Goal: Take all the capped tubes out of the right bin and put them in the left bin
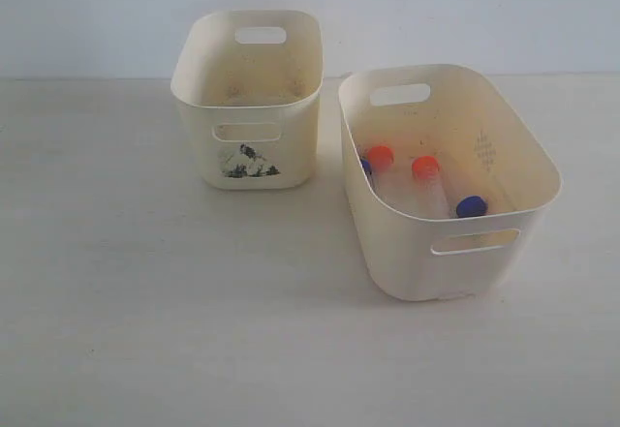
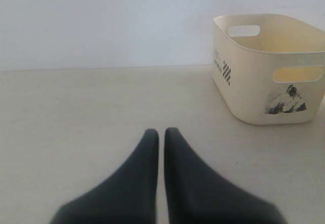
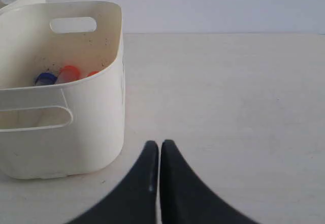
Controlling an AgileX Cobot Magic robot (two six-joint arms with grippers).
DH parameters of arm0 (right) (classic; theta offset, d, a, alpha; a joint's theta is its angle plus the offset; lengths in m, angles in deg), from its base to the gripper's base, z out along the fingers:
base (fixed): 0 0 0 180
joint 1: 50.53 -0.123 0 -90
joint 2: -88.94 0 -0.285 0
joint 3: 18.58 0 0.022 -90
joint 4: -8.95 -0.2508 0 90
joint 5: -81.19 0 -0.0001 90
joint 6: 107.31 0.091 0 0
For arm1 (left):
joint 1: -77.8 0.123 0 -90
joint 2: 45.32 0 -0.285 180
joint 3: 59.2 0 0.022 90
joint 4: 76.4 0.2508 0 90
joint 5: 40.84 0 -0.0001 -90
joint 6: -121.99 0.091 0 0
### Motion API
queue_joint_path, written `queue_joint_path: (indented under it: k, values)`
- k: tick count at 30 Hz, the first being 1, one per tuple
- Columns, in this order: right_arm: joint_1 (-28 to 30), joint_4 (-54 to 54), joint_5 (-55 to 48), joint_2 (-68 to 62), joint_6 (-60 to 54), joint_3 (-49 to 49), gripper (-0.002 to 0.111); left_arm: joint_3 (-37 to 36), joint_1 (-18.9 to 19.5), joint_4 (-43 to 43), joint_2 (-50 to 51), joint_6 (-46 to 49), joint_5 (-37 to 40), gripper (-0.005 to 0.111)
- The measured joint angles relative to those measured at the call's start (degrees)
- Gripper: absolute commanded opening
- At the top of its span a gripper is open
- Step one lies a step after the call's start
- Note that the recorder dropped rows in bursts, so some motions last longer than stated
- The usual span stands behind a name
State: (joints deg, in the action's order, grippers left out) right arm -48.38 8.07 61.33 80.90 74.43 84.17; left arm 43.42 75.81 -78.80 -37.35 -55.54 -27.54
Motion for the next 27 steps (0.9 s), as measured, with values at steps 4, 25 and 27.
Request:
queue_joint_path:
  k: [4,25,27]
  values:
    - [0.0,0.0,0.0,0.0,0.0,0.0,0.001,0.0,0.0,0.0,0.0,0.0,0.0,0.004]
    - [0.0,0.0,21.37,0.0,-2.14,0.0,0.001,0.0,0.0,0.0,0.0,0.0,0.0,0.004]
    - [0.0,0.0,23.98,0.0,-2.14,0.0,0.001,0.0,0.0,0.0,0.0,0.0,0.0,0.004]
